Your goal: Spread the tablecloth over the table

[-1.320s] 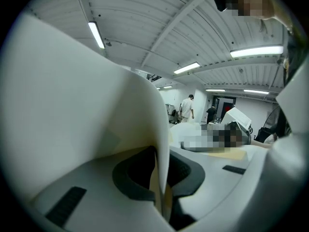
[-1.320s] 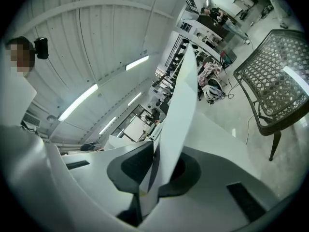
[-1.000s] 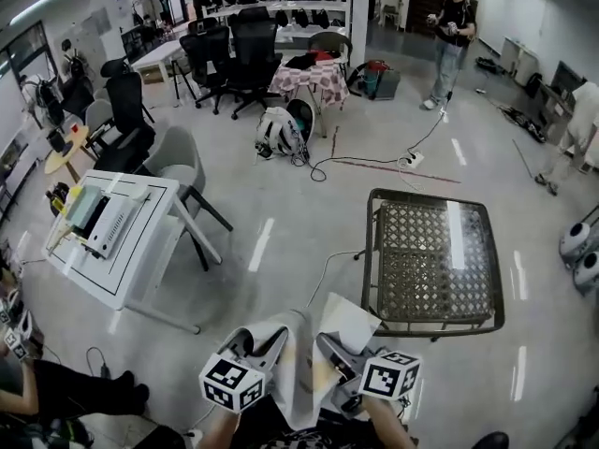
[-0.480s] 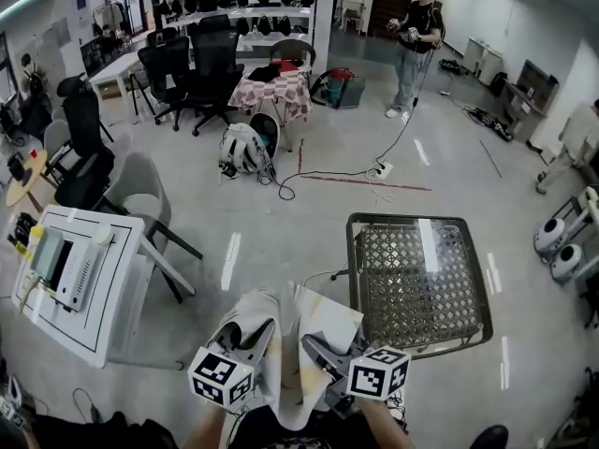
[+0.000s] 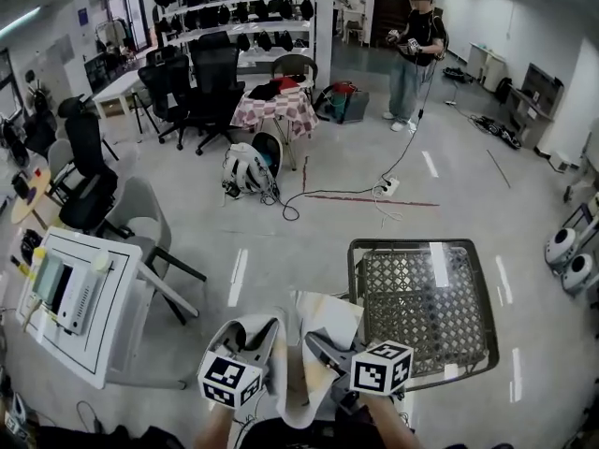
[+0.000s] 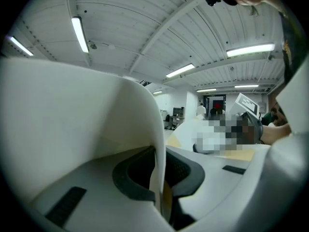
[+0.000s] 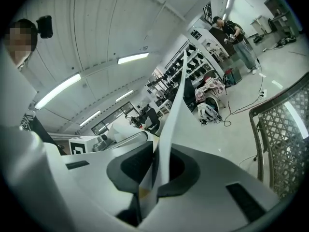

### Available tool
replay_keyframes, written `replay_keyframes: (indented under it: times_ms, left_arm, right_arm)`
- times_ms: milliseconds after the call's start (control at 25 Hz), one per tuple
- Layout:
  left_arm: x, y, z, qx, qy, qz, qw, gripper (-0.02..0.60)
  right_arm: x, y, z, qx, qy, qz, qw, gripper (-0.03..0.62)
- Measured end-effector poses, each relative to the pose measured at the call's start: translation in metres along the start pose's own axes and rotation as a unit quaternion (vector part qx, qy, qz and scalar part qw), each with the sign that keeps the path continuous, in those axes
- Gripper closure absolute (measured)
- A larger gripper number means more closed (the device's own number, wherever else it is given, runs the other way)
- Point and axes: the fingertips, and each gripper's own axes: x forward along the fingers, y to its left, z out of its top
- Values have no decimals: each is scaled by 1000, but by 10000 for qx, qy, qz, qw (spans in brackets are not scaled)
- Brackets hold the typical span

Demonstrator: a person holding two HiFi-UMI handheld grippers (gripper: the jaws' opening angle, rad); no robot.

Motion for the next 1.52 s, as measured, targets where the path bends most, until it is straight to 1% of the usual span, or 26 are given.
replay_keyframes:
  times_ms: [120, 280, 400, 520, 600, 680, 800, 920, 1000, 1040, 1080, 1200, 1280, 1400, 1480, 1520]
  left_arm:
    - [33, -1, 20, 251, -17, 241, 9994, 543]
    - [97, -14, 66, 596, -190, 640, 9960, 543]
    - [148, -25, 108, 987, -397, 838, 9908, 543]
    - [203, -45, 148, 1522, -604, 830, 9830, 543]
    - [240, -65, 169, 1919, -749, 740, 9758, 541]
    - [276, -86, 185, 2311, -909, 628, 9666, 540]
    - [323, -122, 200, 2885, -1202, 386, 9491, 534]
    - [363, -158, 205, 3332, -1380, 69, 9327, 531]
    - [388, -176, 202, 3511, -1380, -92, 9261, 531]
    - [400, -182, 198, 3524, -1354, -158, 9259, 530]
    - [410, -187, 193, 3458, -1324, -215, 9287, 529]
    - [437, -194, 177, 2974, -1208, -318, 9465, 526]
    - [451, -200, 165, 2679, -1070, -406, 9566, 523]
    - [470, -216, 145, 2428, -794, -629, 9648, 517]
    - [478, -226, 130, 2233, -621, -718, 9701, 515]
    - [480, -230, 124, 2124, -556, -742, 9728, 515]
  right_arm:
    - [-11, -27, 34, -119, -36, 74, 9999, 551]
    - [-46, -81, 102, -355, -118, 28, 9993, 548]
    - [-75, -119, 162, -437, -496, 41, 9978, 548]
    - [-114, -163, 216, -358, -1058, -111, 9937, 549]
    - [-145, -196, 245, -257, -1436, -278, 9889, 551]
    - [-178, -227, 265, -174, -1702, -518, 9839, 552]
    - [-222, -264, 282, -99, -2052, -850, 9750, 553]
    - [-264, -295, 295, 240, -2635, -884, 9603, 561]
    - [-291, -315, 300, 378, -2996, -973, 9483, 565]
    - [-305, -325, 302, 399, -3138, -1098, 9423, 565]
    - [-321, -335, 303, 416, -3274, -1243, 9358, 566]
    - [-375, -363, 302, 584, -3697, -1606, 9133, 566]
    - [-413, -382, 291, 706, -3885, -1907, 8987, 566]
    - [-464, -394, 275, 790, -4114, -2499, 8730, 565]
    - [-485, -403, 255, 1087, -4202, -2777, 8570, 565]
    - [-493, -408, 244, 1231, -4215, -2874, 8512, 565]
